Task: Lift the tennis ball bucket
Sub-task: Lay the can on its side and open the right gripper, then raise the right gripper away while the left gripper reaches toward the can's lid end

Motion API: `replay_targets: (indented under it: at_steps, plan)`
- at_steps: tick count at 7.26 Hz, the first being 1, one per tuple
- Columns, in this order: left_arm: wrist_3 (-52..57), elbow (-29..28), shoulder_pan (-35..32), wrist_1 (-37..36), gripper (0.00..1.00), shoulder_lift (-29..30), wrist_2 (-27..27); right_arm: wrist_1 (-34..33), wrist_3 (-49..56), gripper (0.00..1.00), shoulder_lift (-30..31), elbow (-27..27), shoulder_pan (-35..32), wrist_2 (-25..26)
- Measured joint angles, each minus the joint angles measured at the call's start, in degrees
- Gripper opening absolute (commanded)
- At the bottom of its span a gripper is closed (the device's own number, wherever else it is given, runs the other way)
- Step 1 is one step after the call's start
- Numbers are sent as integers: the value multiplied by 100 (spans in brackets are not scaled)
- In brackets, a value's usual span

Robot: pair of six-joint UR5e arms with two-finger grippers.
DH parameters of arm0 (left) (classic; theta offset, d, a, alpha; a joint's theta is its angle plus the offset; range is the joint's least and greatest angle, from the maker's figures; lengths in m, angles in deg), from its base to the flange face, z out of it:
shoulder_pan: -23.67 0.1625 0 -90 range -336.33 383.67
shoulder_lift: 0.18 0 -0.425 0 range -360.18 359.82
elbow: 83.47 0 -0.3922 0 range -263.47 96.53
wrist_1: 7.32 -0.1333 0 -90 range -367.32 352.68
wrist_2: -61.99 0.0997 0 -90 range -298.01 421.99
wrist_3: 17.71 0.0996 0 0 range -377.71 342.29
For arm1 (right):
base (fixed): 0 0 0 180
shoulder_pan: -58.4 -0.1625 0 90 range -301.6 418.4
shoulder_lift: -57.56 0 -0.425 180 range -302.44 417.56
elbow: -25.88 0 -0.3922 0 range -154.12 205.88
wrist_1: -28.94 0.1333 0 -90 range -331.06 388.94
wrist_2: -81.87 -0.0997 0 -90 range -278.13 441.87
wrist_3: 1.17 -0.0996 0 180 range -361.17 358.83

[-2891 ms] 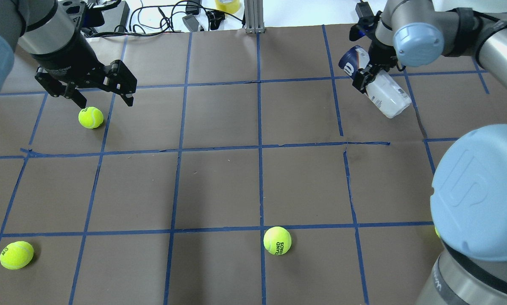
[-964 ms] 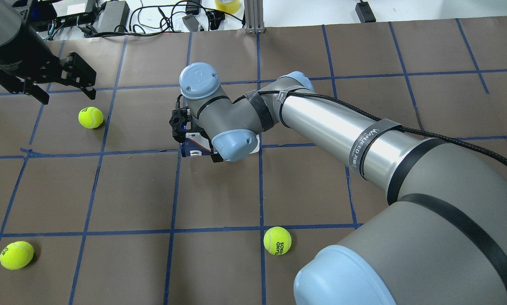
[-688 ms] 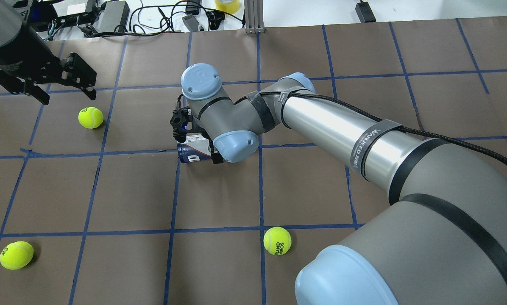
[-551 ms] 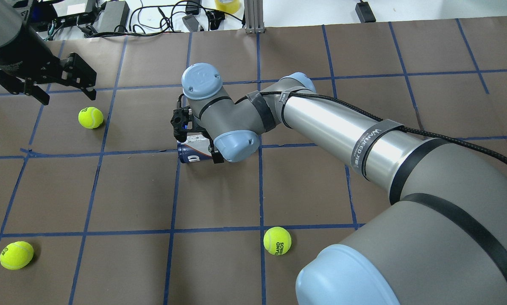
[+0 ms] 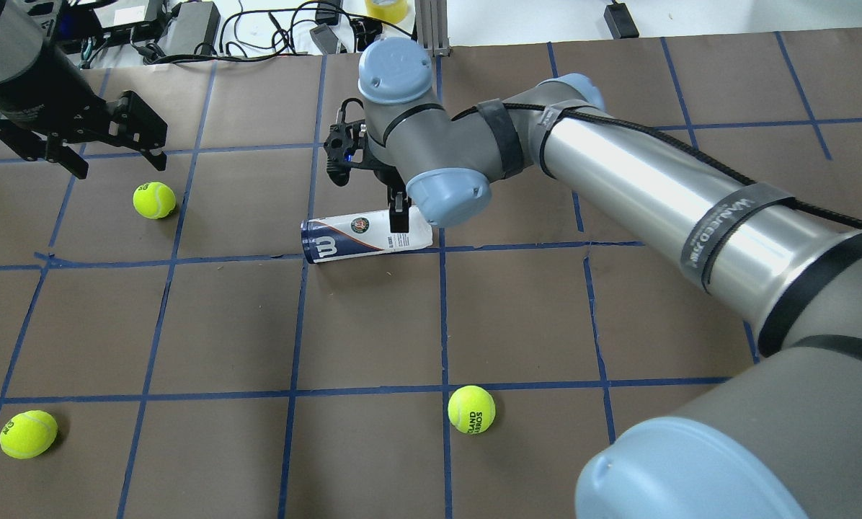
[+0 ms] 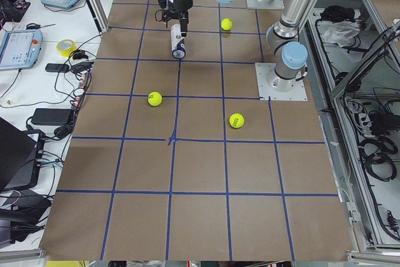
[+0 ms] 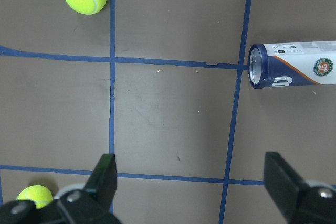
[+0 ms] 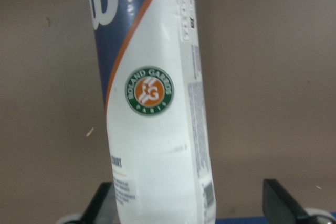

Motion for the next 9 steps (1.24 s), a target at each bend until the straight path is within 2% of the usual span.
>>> replay_targets:
  at_steps: [3,5,7,9]
  plan:
    - [143,29,-41,8,100,44,-186,818,-369,100,926,3,873,-33]
    - [165,279,-52,-128,100,178,-847,1291,-786,100,1424,1,1428,-48]
    - [178,1006,-50,-1080,100,499,-1398,2096,-1401,100,1956,13,1903,-48]
    - [155,1372,-49,-1795,100,912,-2058,2750,-2288,100,2340,19,2076,0]
